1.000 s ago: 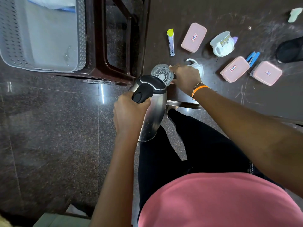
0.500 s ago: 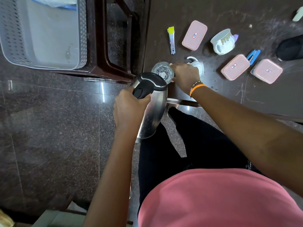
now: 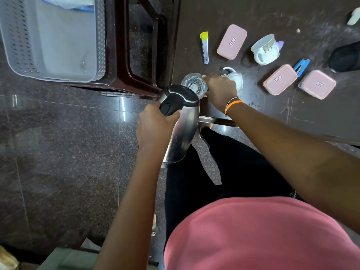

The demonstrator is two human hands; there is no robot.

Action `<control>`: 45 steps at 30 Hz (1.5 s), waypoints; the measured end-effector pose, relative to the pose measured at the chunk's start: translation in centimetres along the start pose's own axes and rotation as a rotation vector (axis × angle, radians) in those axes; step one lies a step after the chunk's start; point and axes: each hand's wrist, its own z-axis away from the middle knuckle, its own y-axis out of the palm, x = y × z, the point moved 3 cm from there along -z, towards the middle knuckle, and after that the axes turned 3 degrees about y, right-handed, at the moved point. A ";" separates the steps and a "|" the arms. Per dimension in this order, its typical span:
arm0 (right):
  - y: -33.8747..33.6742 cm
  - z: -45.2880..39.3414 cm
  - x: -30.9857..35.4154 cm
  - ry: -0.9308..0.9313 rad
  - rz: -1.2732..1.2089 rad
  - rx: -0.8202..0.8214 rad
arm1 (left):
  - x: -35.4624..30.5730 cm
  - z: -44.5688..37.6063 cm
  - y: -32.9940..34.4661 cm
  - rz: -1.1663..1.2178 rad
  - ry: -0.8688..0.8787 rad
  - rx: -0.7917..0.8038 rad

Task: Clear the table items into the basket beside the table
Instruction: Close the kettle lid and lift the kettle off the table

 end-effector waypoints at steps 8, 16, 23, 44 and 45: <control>0.1 0.0 0.0 0.005 -0.003 -0.021 | -0.7 -0.1 -0.2 -0.032 0.000 0.011; 0.0 0.0 0.0 0.005 0.003 -0.004 | -1.2 -0.1 -0.4 -0.042 -0.010 0.026; -0.2 -0.1 0.0 -0.011 0.012 -0.022 | -1.4 -0.2 -0.4 -0.045 -0.036 0.038; -0.2 -0.5 0.0 -0.015 0.002 -0.048 | -1.5 -0.2 -0.4 -0.041 -0.047 0.049; -0.2 -0.5 0.0 -0.016 0.003 -0.044 | -1.6 -0.2 -0.4 -0.037 -0.048 0.053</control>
